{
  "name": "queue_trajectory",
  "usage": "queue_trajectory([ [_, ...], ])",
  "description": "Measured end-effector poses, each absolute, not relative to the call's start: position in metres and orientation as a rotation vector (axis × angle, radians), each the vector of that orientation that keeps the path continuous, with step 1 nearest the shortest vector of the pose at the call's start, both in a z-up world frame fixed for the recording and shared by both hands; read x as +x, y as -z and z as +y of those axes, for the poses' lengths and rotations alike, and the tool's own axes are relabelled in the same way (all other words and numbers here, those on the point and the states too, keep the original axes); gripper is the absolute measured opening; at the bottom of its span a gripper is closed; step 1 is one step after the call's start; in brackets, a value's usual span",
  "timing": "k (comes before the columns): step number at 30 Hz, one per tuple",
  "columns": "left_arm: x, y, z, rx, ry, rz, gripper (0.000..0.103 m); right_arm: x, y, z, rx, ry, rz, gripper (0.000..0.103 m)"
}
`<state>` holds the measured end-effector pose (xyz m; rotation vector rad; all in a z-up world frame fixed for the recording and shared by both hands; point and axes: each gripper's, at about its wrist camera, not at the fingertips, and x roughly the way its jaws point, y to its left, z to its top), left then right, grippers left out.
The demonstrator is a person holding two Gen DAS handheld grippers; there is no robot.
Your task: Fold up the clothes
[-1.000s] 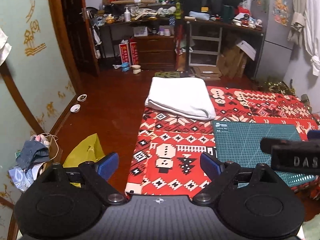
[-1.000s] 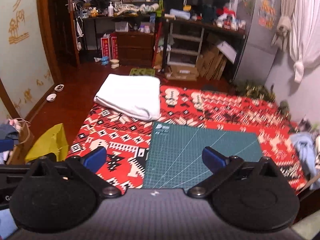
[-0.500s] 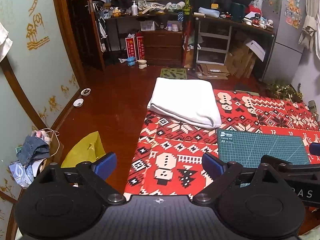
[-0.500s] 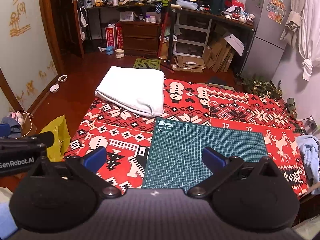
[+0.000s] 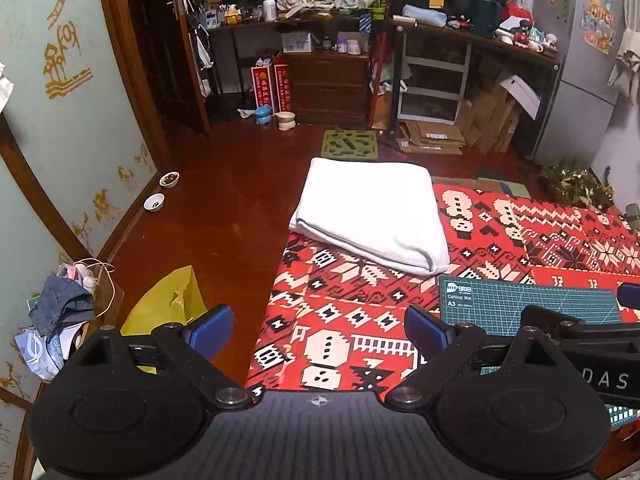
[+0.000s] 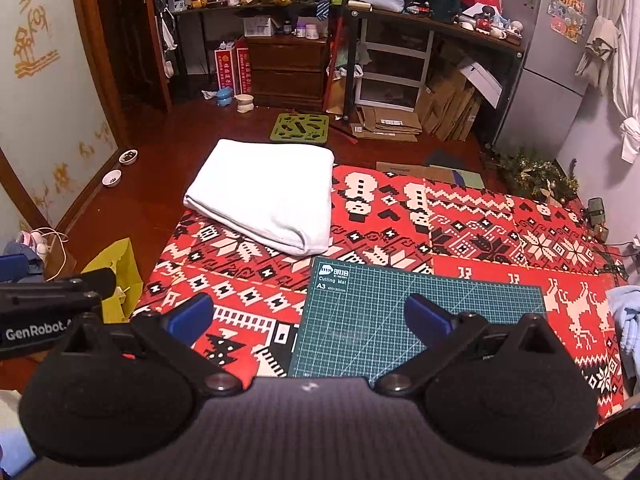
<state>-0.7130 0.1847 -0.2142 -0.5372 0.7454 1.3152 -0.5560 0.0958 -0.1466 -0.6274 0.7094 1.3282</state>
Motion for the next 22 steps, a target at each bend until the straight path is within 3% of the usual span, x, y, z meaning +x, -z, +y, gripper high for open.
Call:
queue_trajectory([
  [22,-0.697,0.223,0.199,-0.534,-1.304,0.785,0.093,-0.537,0.163,0.123,-0.623,-1.309,0.731,0.103],
])
